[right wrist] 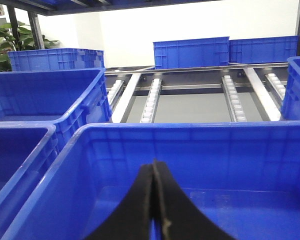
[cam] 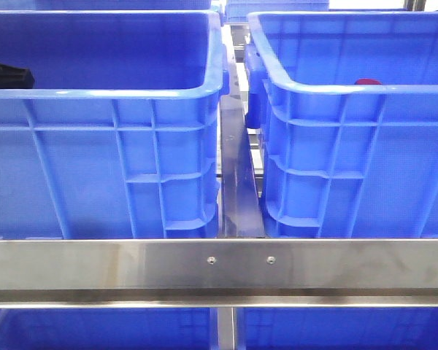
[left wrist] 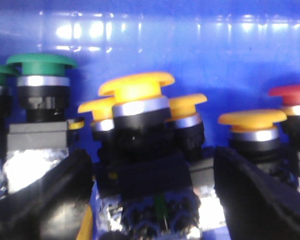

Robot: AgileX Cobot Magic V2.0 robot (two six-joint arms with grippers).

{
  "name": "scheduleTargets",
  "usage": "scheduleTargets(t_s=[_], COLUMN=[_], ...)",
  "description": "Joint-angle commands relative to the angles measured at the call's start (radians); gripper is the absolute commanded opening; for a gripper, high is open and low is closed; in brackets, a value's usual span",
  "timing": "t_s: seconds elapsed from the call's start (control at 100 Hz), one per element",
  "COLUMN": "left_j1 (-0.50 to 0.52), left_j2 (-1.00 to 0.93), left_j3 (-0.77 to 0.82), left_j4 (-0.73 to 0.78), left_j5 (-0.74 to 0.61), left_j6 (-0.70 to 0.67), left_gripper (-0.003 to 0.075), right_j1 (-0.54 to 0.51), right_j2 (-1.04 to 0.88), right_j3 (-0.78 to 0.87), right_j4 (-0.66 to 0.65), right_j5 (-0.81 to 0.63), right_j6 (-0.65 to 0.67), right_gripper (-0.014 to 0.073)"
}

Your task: Pick red and yellow buttons and place in box

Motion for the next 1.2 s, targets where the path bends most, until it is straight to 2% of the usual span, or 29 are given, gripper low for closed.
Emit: scheduleTargets(t_s=[0.0, 0.14, 0.23, 0.3, 0.47, 0.58, 0.88, 1.19], left_j1=[0.001, 0.001, 0.001, 0.001, 0.001, -0.001, -0.052, -0.251], left_j2=[-0.034, -0.027, -0.027, -0.027, -0.038, -0.065, -0.263, -0.504], left_j3=[-0.034, -0.034, -0.034, -0.034, -0.034, -0.034, -0.034, -0.034], left_j4=[0.002, 0.002, 0.002, 0.002, 0.002, 0.002, 0.002, 0.002], left_j5=[-0.055, -0.051, -0.051, -0.051, -0.051, -0.048, 0.017, 0.097], left_j6=[-0.012, -0.012, -0.012, -0.012, -0.012, -0.012, 0.023, 0.044], left_gripper=[0.0483, 0.0474, 0.0426, 0.0347, 0.0081, -0.002, -0.0019, -0.0019], right_j1=[-0.002, -0.002, -0.002, -0.002, -0.002, -0.002, -0.002, -0.002], right_j2=[-0.003, -0.003, -0.003, -0.003, -0.003, -0.003, -0.003, -0.003], right_j3=[-0.026, -0.026, -0.026, -0.026, -0.026, -0.026, -0.026, -0.026], right_j4=[0.005, 0.005, 0.005, 0.005, 0.005, 0.005, 0.005, 0.005], right_j5=[0.029, 0.029, 0.029, 0.029, 0.029, 0.029, 0.029, 0.029], right_j6=[-0.01, -0.01, -0.01, -0.01, -0.01, -0.01, -0.01, -0.01], right_gripper=[-0.0116, -0.0116, -0.0116, -0.0116, -0.0116, -0.0116, -0.0116, -0.0116])
